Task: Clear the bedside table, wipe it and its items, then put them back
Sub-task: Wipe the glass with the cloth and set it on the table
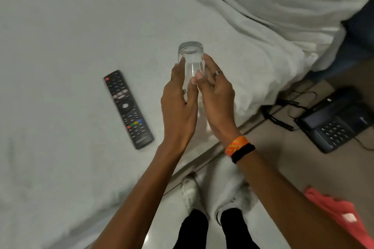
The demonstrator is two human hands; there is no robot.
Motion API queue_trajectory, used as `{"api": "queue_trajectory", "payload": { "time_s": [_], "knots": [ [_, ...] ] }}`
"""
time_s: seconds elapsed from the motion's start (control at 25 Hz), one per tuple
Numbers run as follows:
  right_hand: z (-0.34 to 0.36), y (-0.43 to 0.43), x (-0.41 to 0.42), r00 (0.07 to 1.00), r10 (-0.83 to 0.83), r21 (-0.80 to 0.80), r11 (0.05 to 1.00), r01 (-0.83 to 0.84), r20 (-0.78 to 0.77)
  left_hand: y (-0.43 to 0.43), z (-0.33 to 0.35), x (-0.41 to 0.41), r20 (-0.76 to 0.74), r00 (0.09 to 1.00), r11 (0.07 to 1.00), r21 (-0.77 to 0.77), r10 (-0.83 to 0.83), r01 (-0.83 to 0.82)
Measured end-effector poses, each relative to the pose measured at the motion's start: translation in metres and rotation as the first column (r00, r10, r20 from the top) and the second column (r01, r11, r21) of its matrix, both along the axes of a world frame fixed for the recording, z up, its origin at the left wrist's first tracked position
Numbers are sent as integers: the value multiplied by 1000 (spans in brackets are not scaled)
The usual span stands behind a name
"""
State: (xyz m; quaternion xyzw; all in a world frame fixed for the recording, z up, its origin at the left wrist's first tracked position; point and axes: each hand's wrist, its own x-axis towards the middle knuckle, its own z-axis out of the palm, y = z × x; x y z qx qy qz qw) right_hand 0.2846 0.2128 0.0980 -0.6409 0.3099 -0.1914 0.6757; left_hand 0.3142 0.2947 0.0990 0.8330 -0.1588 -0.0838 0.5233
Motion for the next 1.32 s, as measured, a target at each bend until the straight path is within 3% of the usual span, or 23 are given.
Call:
{"api": "queue_trajectory", "payload": {
  "time_s": [0.12, 0.2, 0.32, 0.44, 0.52, 0.56, 0.64, 0.68, 0.8, 0.92, 1.0, 1.08, 1.12, 1.2, 1.24, 1.32],
  "knots": [
    [2, -33, -62, 976, -209, 93, 975, 204, 56, -41, 18, -45, -161, 974, 974, -191, -157, 126],
    [0, -50, -110, 954, -295, 49, 955, 293, 44, -62, 13, -76, -265, 917, 932, -289, -299, 220],
    [-18, -71, -200, 919, -377, -69, 926, 371, -114, -89, -17, -136, -486, 727, 857, -427, -486, 288],
    [-57, -74, -291, 833, -481, -247, 872, 423, -273, -105, -61, -200, -720, 487, 868, -437, -494, 234],
    [-96, -73, -347, 637, -666, -463, 739, 489, -389, -111, -86, -237, -781, 403, 878, -400, -476, 263],
    [-117, -72, -371, 462, -739, -526, 673, 519, -490, -113, -98, -254, -802, 366, 877, -384, -472, 290],
    [-147, -69, -400, 100, -683, -511, 627, 588, -723, -118, -117, -274, -828, 308, 869, -369, -469, 330],
    [-158, -69, -406, 12, -600, -442, 604, 663, -800, -121, -126, -280, -831, 297, 863, -364, -471, 350],
    [-182, -69, -397, 37, -493, -330, 634, 700, -869, -127, -145, -294, -809, 315, 834, -344, -497, 432],
    [-200, -76, -394, 52, -621, -482, 655, 581, -782, -132, -154, -299, -757, 357, 788, -324, -548, 523],
    [-202, -87, -413, 68, -751, -635, 600, 487, -657, -137, -158, -298, -735, 360, 769, -335, -575, 544],
    [-195, -101, -438, 115, -829, -618, 493, 612, -547, -145, -154, -298, -742, 335, 770, -367, -580, 521],
    [-185, -106, -448, 161, -859, -488, 419, 766, -485, -149, -151, -298, -750, 328, 780, -381, -575, 496],
    [-159, -107, -454, 263, -928, 1, 273, 962, -264, -159, -145, -302, -763, 305, 791, -410, -570, 454],
    [-145, -104, -450, 308, -935, 192, 275, 942, -173, -163, -142, -305, -768, 287, 791, -426, -573, 439],
    [-120, -97, -430, 460, -879, 311, 406, 859, -125, -170, -135, -314, -777, 245, 787, -455, -580, 417]
  ]
}}
